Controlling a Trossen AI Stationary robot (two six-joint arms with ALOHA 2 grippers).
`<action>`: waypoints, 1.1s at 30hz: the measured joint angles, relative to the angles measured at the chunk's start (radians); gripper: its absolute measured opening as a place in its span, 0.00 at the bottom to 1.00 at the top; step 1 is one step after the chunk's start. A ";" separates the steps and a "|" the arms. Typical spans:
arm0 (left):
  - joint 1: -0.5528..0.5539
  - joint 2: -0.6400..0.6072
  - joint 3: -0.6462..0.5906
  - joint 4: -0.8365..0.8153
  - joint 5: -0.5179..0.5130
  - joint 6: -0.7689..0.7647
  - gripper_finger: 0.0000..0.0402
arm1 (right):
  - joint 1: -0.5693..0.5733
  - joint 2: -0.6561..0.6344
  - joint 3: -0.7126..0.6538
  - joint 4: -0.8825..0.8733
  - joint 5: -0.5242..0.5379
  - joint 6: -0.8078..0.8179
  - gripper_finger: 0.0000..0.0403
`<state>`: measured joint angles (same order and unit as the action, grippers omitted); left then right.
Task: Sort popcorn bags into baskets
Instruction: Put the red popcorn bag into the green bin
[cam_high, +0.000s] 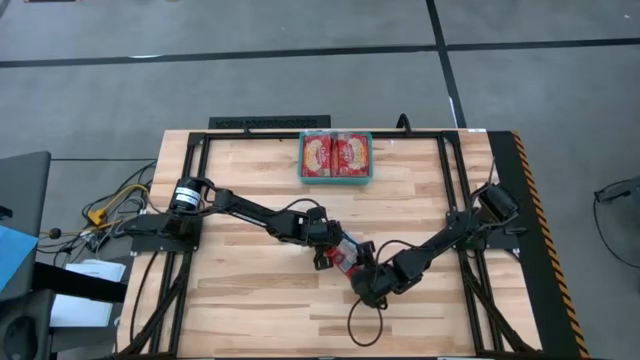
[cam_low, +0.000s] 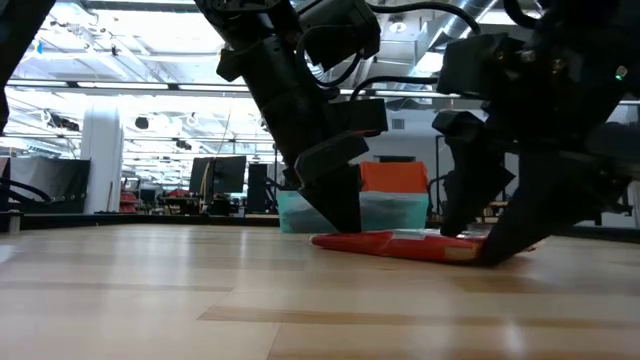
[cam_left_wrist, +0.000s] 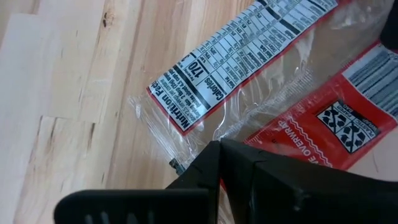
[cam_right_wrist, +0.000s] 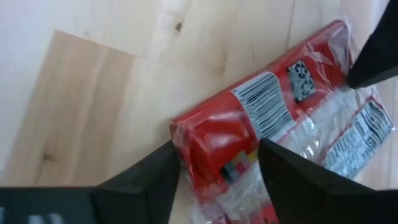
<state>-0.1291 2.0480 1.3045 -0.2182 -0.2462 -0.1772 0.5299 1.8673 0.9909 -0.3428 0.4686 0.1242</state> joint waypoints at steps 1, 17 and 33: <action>0.000 0.000 0.000 0.001 0.001 -0.001 0.00 | -0.001 0.000 0.001 -0.007 0.000 0.001 0.56; -0.001 -0.084 0.237 -0.307 0.072 -0.049 0.00 | -0.004 -0.052 0.054 -0.096 -0.061 0.143 0.04; -0.002 -0.487 0.600 -0.663 -0.157 -0.009 0.00 | -0.111 -0.260 0.056 0.196 -0.041 0.329 0.01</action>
<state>-0.1310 1.5605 1.9049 -0.8810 -0.4030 -0.1857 0.4192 1.6077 1.0469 -0.1465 0.4280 0.4527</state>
